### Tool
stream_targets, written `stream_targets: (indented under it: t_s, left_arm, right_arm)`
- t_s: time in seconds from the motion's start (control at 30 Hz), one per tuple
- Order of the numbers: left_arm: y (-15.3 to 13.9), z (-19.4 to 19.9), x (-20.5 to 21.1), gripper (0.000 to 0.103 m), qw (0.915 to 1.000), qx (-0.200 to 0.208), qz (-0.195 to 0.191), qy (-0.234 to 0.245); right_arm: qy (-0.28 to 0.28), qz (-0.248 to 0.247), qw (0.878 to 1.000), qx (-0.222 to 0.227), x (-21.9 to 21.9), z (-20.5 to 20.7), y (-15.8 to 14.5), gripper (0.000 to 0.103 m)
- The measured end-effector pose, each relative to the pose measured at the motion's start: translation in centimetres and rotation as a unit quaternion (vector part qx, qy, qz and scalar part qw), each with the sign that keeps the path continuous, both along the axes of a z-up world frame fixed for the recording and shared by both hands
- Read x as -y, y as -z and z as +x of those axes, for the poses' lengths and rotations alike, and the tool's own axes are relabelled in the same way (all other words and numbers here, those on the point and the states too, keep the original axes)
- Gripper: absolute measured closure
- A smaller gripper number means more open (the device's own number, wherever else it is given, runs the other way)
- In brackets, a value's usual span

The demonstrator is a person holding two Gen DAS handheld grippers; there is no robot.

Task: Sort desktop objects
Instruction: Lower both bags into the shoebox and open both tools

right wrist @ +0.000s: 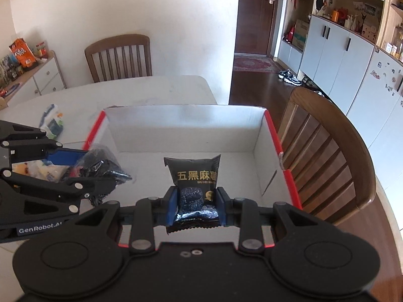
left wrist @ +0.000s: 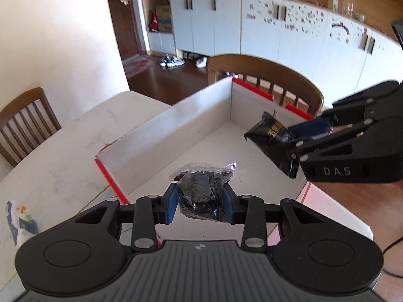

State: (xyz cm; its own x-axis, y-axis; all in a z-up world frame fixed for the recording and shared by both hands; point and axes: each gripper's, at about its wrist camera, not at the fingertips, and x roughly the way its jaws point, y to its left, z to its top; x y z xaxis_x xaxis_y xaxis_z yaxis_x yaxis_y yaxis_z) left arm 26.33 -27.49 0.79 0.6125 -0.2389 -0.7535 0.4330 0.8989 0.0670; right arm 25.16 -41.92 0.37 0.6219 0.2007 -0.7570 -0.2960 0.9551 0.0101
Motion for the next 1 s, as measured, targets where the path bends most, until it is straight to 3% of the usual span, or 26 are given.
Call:
stream_targets:
  t_s: [0.2,0.37,0.8,1.0]
  left_arm:
    - [1.6,2.8,1.4,0.067,0.9986,-0.051,0.008,0.013]
    - [3.0,4.6,2.8,0.067,0.9956,-0.079,0.040,0.029]
    - [7.0,8.0,4.6,0.067,0.9808,-0.177,0.074,0.033]
    - [8.0,8.7,4.9,0.067,0.9770,-0.197,0.073,0.036]
  right_arm:
    - [-0.004,-0.025,1.000,-0.010,0.2,2.3,1.5,0.072]
    - [-0.009,-0.044,0.999,-0.017,0.3,4.1,2.8,0.072]
    - [-0.036,-0.058,0.991,-0.112,0.0,7.4,7.8,0.072]
    - [-0.034,-0.062,0.988,-0.134,-0.2,8.0,8.5,0.072]
